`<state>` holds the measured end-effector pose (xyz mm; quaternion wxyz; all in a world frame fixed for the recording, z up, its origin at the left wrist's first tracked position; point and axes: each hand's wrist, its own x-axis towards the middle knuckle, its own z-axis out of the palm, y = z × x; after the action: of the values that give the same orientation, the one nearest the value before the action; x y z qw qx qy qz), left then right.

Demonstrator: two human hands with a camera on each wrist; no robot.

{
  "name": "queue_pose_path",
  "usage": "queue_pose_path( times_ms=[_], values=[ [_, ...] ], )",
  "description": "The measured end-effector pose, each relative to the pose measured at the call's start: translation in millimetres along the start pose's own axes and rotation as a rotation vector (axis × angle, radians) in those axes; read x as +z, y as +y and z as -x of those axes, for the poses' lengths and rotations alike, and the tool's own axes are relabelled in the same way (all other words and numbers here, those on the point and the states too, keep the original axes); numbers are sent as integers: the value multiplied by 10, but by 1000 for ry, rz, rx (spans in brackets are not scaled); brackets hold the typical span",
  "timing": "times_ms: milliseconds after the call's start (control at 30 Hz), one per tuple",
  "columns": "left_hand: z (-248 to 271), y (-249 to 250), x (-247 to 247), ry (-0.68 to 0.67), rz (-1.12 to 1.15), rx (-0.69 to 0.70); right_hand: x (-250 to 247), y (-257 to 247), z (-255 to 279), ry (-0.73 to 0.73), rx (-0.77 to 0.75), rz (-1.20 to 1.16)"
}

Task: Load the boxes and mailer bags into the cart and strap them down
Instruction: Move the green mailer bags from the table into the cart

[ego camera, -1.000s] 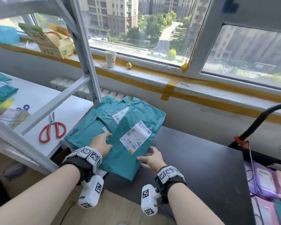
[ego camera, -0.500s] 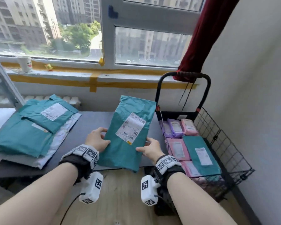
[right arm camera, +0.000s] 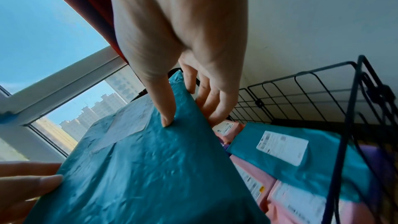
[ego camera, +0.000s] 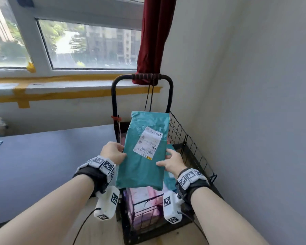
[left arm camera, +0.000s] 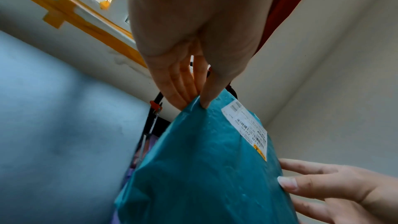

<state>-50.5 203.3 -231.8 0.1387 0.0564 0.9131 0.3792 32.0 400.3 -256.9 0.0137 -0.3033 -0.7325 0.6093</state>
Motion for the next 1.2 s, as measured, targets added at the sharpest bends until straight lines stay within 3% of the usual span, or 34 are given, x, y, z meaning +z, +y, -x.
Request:
queue_pose_path(
  times_ms=[200, 367, 633, 867, 1033, 1200],
  values=[
    [-436, 400, 868, -51, 4, -127, -754, 159, -896, -124, 48, 158],
    [-771, 401, 1380, -83, 3, -265, -918, 456, -1568, -229, 108, 281],
    [-1326, -147, 1938, -197, -129, -514, -517, 1124, -2374, -380, 259, 449],
    [-1602, -715, 2285, -298, -233, -714, -77, 1589, -2640, -524, 471, 521],
    [-1666, -885, 2453, -378, -298, -777, 41, 1753, -2667, -558, 592, 566],
    [-1693, -933, 2561, -496, -353, -773, 37, 1829, -2684, -570, 592, 651]
  ],
)
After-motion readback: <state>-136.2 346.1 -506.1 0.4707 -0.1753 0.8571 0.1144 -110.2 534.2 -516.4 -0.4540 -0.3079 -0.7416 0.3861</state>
